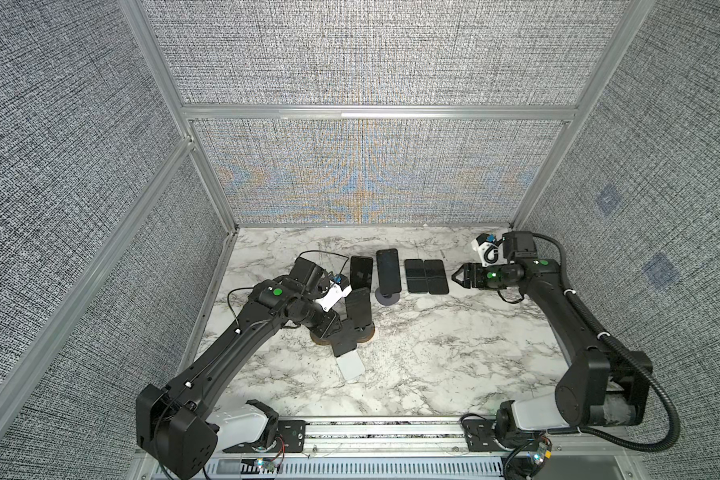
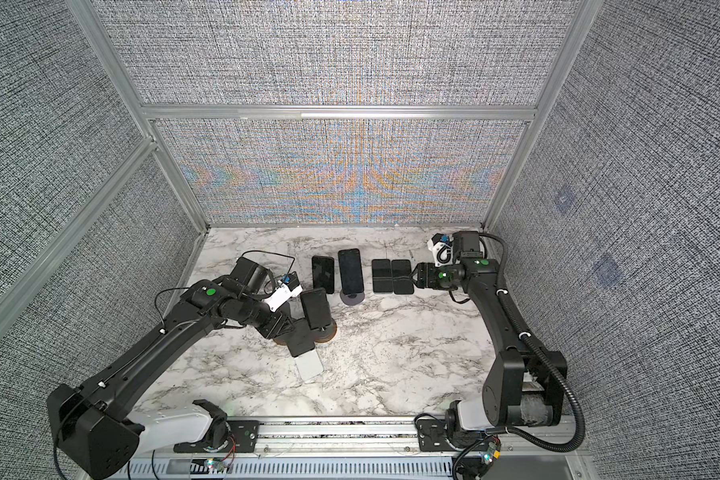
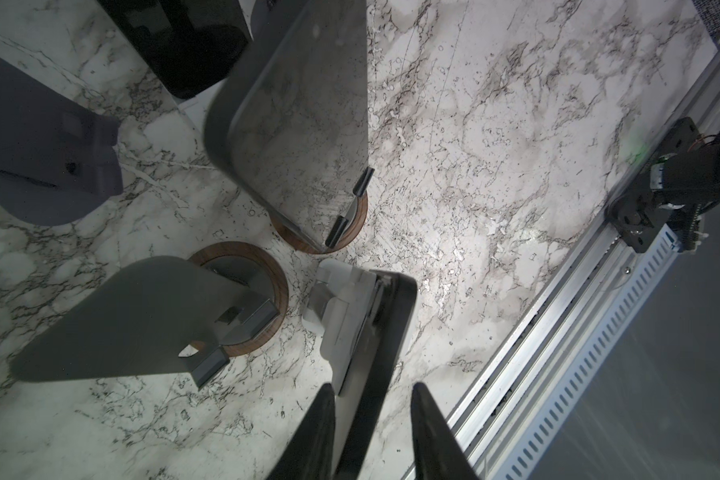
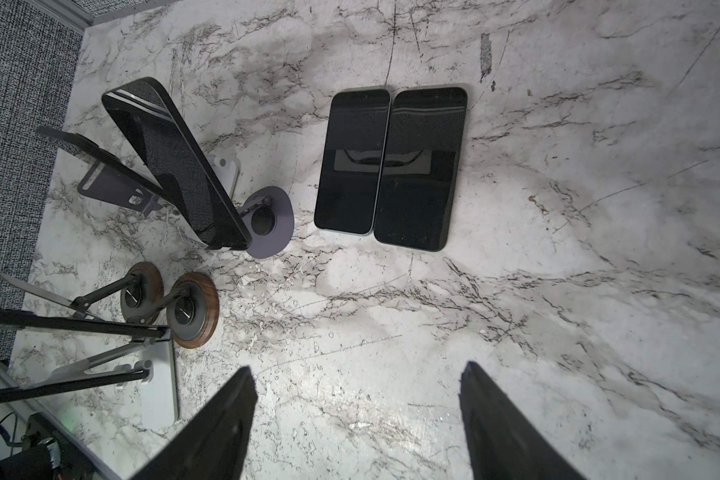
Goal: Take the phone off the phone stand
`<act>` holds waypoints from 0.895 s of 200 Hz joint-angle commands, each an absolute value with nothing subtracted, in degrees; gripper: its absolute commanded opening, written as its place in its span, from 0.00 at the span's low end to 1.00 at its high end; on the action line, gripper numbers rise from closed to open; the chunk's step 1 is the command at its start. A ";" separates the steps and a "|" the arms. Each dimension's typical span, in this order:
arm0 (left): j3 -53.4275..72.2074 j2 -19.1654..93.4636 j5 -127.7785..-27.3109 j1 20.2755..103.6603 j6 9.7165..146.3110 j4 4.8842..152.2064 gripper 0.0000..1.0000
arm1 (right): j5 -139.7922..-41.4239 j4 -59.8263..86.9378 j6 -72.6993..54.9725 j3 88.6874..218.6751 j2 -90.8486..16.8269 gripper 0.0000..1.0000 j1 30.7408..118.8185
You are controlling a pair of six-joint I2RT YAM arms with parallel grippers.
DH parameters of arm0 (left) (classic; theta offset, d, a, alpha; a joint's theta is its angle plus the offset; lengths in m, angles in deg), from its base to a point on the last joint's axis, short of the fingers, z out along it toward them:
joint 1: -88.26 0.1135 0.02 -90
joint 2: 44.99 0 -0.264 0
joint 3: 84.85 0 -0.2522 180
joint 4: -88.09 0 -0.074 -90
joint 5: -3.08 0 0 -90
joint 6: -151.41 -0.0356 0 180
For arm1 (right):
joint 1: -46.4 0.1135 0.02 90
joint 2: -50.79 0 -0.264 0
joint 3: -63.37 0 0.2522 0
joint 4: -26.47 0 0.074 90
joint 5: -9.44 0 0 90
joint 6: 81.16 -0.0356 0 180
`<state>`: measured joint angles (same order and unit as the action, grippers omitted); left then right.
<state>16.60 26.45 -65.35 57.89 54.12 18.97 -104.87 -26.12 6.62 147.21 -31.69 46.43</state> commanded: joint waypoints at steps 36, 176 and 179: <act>17.40 26.65 -65.17 57.85 52.71 20.21 0.12 | -105.25 -26.27 6.95 147.35 -31.39 0.73 46.59; 12.44 19.87 -56.35 57.76 47.94 18.40 0.00 | -128.67 -27.88 15.66 149.19 -24.77 0.72 52.61; 11.95 19.80 -55.74 57.72 47.63 18.49 0.00 | -129.47 -27.65 16.29 149.20 -24.46 0.71 53.30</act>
